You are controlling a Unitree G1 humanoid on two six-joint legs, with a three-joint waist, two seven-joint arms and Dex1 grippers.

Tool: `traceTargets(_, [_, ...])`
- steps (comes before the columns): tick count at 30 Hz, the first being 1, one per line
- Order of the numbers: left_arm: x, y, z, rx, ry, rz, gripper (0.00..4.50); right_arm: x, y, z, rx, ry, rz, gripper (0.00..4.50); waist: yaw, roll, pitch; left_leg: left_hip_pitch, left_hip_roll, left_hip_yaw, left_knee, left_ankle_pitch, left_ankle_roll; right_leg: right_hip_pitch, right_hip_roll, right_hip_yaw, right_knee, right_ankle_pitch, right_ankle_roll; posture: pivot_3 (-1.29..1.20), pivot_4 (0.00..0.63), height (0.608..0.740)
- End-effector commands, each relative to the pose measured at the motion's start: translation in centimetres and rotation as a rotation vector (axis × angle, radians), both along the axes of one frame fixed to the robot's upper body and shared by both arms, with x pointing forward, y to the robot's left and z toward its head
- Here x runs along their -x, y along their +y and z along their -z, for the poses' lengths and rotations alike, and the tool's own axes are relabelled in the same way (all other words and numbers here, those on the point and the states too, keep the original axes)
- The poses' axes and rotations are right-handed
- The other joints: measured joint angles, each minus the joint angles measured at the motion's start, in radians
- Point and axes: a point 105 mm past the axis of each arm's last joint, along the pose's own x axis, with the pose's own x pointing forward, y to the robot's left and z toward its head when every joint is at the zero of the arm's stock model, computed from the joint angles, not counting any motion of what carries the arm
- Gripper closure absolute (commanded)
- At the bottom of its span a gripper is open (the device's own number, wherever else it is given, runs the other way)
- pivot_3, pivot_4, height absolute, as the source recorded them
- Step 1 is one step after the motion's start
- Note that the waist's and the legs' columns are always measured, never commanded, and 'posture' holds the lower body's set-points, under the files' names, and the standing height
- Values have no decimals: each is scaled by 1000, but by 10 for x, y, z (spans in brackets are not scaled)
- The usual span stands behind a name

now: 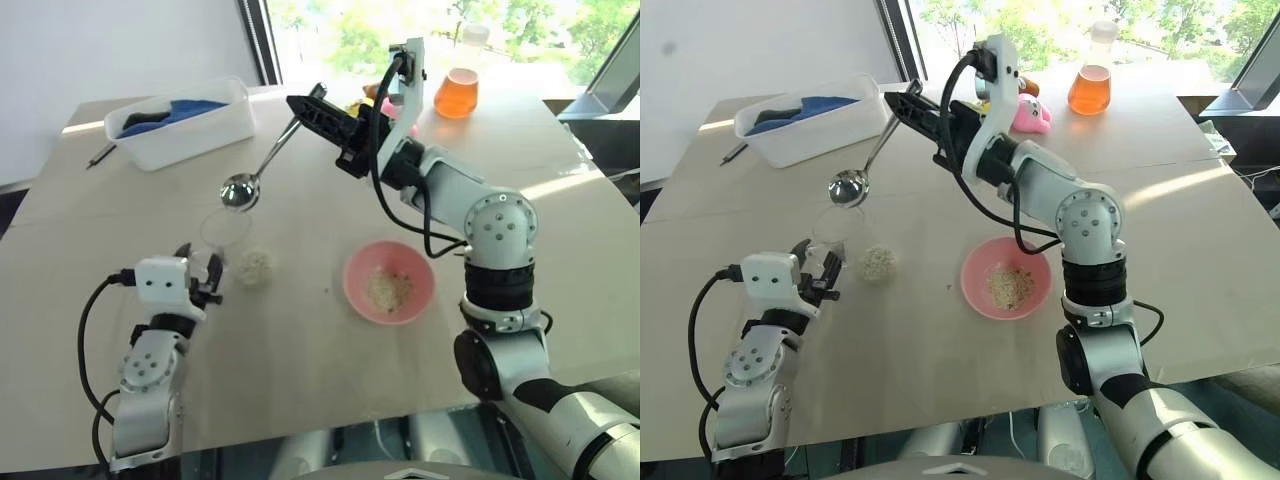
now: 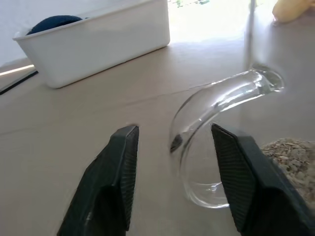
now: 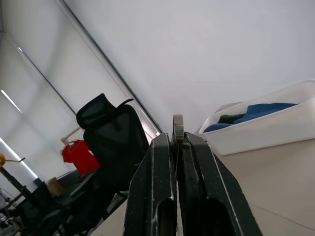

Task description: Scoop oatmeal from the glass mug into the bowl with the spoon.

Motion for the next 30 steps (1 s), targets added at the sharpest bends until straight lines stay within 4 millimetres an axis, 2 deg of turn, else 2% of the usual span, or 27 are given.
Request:
traceTargets(1, [2, 0, -8, -19, -31, -1, 4003, 4, -5, -12, -45, -41, 1, 4500, 1, 0, -1, 0, 0, 0, 0, 0, 0, 0, 0, 0, 0, 0, 0, 0, 150, 740])
traceTargets(13, [5, -2, -3, 0, -22, -8, 4003, 6, -3, -14, -36, -51, -5, 4500, -1, 1, -1, 1, 0, 1, 0, 0, 0, 0, 0, 0, 1, 0, 0, 0, 150, 740])
traceTargets(15, [5, -2, -3, 4, -23, -7, 4495, 7, -2, -14, -31, -55, -12, 4500, 0, 1, -1, 1, 0, 1, 0, 0, 0, 0, 0, 0, 1, 0, 0, 0, 150, 740])
traceTargets(26, [2, -6, 2, 29, -8, 4, 4495, 14, 2, -9, 41, -106, -40, 4500, -1, 1, -3, 2, 0, 2, 0, 0, 0, 0, 0, 1, 2, 0, 0, 0, 150, 740])
traceTargets(30, [-5, -6, -4, 59, -9, -4, 4495, 21, 3, -5, 89, -159, -70, 4500, 1, 1, -3, 2, 0, 2, 0, 0, 0, 0, 0, 1, 2, 0, 0, 0, 150, 740])
